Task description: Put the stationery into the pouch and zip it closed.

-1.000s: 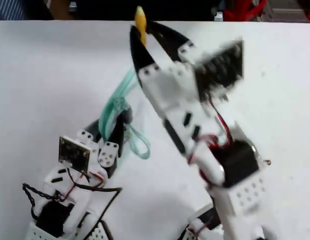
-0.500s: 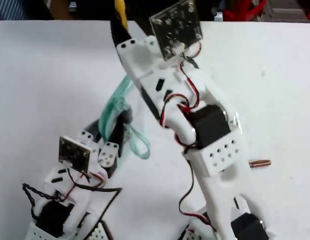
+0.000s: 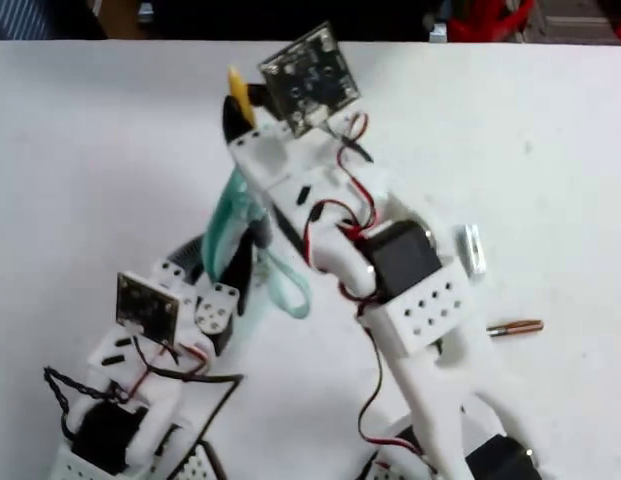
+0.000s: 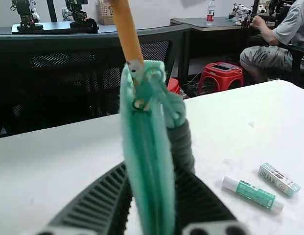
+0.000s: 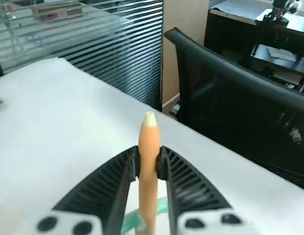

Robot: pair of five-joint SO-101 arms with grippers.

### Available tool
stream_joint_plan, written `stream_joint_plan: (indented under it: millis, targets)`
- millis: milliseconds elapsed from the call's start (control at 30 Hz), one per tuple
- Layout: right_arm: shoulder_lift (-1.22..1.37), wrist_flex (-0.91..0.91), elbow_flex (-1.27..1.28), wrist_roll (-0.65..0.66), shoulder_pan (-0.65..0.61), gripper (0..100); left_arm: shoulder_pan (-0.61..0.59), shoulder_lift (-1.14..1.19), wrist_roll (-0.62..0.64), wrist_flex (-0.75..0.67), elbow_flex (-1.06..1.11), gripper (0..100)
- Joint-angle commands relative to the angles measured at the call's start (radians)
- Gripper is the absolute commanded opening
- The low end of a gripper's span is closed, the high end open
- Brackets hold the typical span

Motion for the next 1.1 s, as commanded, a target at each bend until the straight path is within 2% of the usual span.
stream_joint_plan:
  millis: [0, 133, 200, 500, 667, 733, 800, 933, 1067]
  targets:
    - [-0.036, 0.084, -0.038, -0.006, -0.047, 4.4, -0.005, 0.016, -0.005, -0.025, -0.003, 11]
    - [-0.036, 0.163, -0.092, -0.008, -0.007, 26.1, -0.005, 0.016, -0.005, -0.025, -0.003, 10]
    - [-0.036, 0.200, -0.124, -0.014, 0.027, 30.5, -0.005, 0.016, -0.008, -0.025, -0.003, 10]
    - [-0.036, 0.383, -0.376, -0.011, 0.243, 23.8, -0.004, 0.016, -0.009, -0.025, -0.003, 9]
    - [-0.024, 0.469, -0.431, -0.006, 0.467, 23.8, -0.004, 0.016, -0.012, -0.025, -0.003, 9]
    - [-0.010, 0.487, -0.391, 0.005, 0.568, 23.7, -0.004, 0.016, -0.012, -0.025, -0.002, 8]
    - [0.018, 0.506, -0.330, 0.072, 0.651, 23.7, -0.004, 0.016, -0.012, -0.025, -0.002, 8]
    - [0.102, 0.549, -0.130, 0.245, 0.725, 23.7, -0.004, 0.016, -0.012, -0.025, -0.002, 8]
    - [0.154, 0.565, 0.068, 0.353, 0.829, 23.7, -0.004, 0.016, -0.012, -0.025, -0.002, 8]
